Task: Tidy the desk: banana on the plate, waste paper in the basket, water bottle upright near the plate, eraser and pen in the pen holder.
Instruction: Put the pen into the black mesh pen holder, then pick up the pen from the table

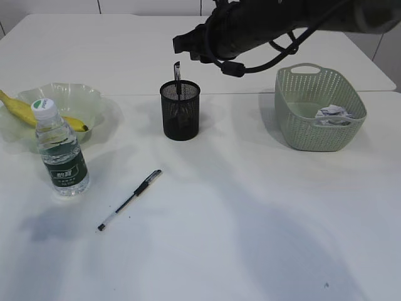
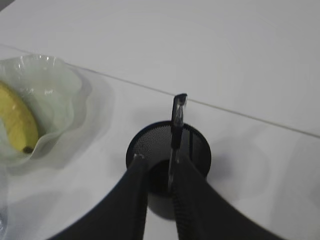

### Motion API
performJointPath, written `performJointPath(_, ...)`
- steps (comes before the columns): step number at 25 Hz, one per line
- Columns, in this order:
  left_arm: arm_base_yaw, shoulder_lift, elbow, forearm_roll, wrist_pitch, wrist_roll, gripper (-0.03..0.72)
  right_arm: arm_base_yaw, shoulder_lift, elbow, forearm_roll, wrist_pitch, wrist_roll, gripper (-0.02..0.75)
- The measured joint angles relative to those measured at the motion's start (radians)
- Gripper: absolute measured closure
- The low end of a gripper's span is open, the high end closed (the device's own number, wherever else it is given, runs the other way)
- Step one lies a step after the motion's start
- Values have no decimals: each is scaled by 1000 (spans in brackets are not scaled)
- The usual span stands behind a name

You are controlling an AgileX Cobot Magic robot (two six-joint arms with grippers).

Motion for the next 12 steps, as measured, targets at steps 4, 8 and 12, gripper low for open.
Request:
performJointPath(4,0,0,0,2,12,0,257,0,-76,0,0,204,17,596)
performJointPath(8,0,0,0,-2,14,0,257,0,-123,-2,-2,400,53,587)
performJointPath(12,0,0,0,-4,11,0,257,0,-127,-2,-55,576,63,583)
